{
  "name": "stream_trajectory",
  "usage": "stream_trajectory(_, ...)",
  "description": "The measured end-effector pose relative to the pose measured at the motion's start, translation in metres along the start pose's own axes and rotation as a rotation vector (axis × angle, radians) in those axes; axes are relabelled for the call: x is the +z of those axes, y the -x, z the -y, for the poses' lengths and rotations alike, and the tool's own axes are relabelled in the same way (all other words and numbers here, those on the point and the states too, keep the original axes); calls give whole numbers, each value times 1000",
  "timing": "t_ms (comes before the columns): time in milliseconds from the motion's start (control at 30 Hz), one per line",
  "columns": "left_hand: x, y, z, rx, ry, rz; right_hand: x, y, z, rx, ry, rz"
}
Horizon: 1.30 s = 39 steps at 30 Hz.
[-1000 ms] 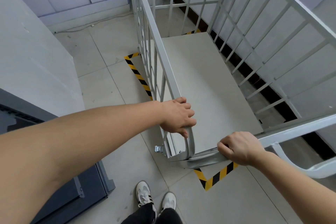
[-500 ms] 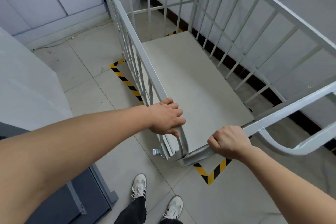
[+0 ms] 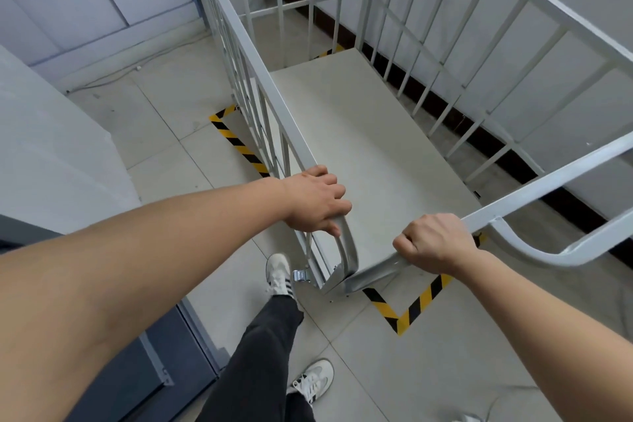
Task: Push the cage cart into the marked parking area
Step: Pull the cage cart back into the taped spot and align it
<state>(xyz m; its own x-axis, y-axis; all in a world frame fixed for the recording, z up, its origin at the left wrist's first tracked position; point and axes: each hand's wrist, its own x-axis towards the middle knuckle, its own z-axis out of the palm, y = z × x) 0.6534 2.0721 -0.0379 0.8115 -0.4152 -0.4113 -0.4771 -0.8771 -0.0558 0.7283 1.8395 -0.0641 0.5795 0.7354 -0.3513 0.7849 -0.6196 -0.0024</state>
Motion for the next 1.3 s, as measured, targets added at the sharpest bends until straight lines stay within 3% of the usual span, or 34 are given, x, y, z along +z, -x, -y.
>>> stream_trajectory(567,1,-4,5,73,-31,-32,1,0,-1,-30,57,17)
stream_trajectory(733,-12,-24,17,182,65,178,-1,0,-1,-25,58,14)
stream_trajectory(867,-20,-42,22,131,142,329,1,0,-2,-28,60,-38)
stream_trajectory(1100,-3,-45,28,169,96,44,3,1,-2,17,97,-11)
stream_trajectory(1300,1,-45,27,162,114,-22,4,0,-4,-14,119,-47)
